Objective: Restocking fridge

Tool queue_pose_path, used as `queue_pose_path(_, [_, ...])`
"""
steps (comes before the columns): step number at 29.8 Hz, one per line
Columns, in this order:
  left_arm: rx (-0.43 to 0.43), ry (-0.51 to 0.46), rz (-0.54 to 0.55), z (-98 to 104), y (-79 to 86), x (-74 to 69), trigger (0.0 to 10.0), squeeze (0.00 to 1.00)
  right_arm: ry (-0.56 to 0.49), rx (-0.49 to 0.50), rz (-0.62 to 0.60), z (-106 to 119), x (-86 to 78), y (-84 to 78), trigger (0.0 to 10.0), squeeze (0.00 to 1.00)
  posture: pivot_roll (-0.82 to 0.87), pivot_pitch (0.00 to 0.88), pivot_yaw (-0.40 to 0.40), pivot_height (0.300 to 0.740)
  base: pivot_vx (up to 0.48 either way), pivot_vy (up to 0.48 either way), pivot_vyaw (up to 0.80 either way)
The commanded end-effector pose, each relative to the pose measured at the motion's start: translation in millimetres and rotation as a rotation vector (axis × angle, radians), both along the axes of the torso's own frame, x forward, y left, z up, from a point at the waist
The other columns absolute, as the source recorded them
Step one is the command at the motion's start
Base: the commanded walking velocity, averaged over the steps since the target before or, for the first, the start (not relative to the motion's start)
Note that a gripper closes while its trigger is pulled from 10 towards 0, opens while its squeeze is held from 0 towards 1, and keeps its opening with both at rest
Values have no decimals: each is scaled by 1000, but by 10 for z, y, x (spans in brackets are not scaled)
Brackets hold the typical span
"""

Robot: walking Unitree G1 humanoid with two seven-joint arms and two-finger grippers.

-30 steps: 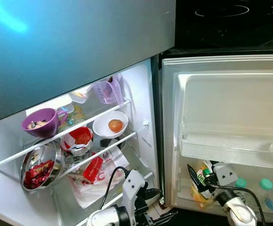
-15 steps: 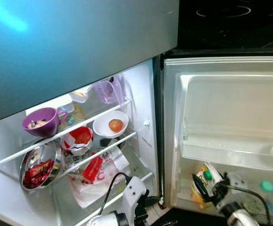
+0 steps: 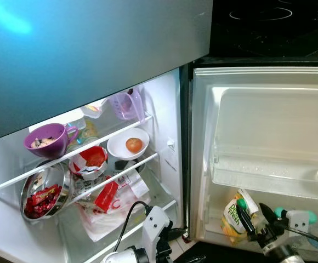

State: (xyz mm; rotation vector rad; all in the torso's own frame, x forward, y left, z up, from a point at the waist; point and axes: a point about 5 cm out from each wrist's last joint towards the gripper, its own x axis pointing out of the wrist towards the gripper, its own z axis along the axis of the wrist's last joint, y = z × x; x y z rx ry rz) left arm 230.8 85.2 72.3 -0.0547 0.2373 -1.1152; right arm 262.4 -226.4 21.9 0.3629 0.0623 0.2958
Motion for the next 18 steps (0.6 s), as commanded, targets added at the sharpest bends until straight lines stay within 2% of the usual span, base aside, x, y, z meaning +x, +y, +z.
queue_pose_path(1, [28, 25, 32, -93, 87, -41, 10000, 0, 70, 38, 65, -128, -119, 68, 10000, 0, 4, 189, 44, 610, 0, 0, 0])
queue_pose_path(2, [28, 25, 32, -93, 87, -41, 10000, 0, 70, 38, 65, -128, -119, 68, 10000, 0, 4, 189, 44, 610, 0, 0, 0])
queue_pose_path(3, [44, 31, 53, -137, 122, -51, 10000, 0, 132, 23, 91, -231, -224, 72, 10000, 0, -1, 183, 42, 610, 0, 0, 0])
queue_pose_path(4, [71, 42, 84, -211, 176, -73, 10000, 0, 230, -35, 79, -385, -377, 30, 10000, 0, -4, 178, 39, 610, 0, 0, 0])
queue_pose_path(12, [97, 56, 174, -313, 270, -82, 10000, 0, 322, -113, 58, -537, -613, -66, 10000, 0, -10, 164, 32, 610, 0, 0, 0])
queue_pose_path(14, [156, 63, 292, -415, 376, -30, 10000, 0, 402, -191, 54, -613, -707, -104, 10000, 0, -14, 153, 30, 610, 0, 0, 0])
queue_pose_path(15, [156, 63, 292, -415, 376, -30, 10000, 0, 402, -191, 54, -613, -707, -104, 10000, 0, -14, 153, 30, 610, 0, 0, 0])
queue_pose_path(16, [211, 76, 363, -490, 447, 1, 10000, 0, 439, -239, 44, -645, -732, -123, 10000, 0, -20, 146, 31, 610, 0, 0, 0])
queue_pose_path(17, [361, 141, 510, -688, 633, 38, 10000, 0, 469, -278, 33, -663, -738, -133, 10000, 0, -26, 140, 32, 610, 0, 0, 0])
queue_pose_path(18, [410, 170, 552, -751, 695, 39, 10000, 0, 466, -277, 32, -659, -730, -129, 10000, 0, -26, 140, 32, 610, 0, 0, 0])
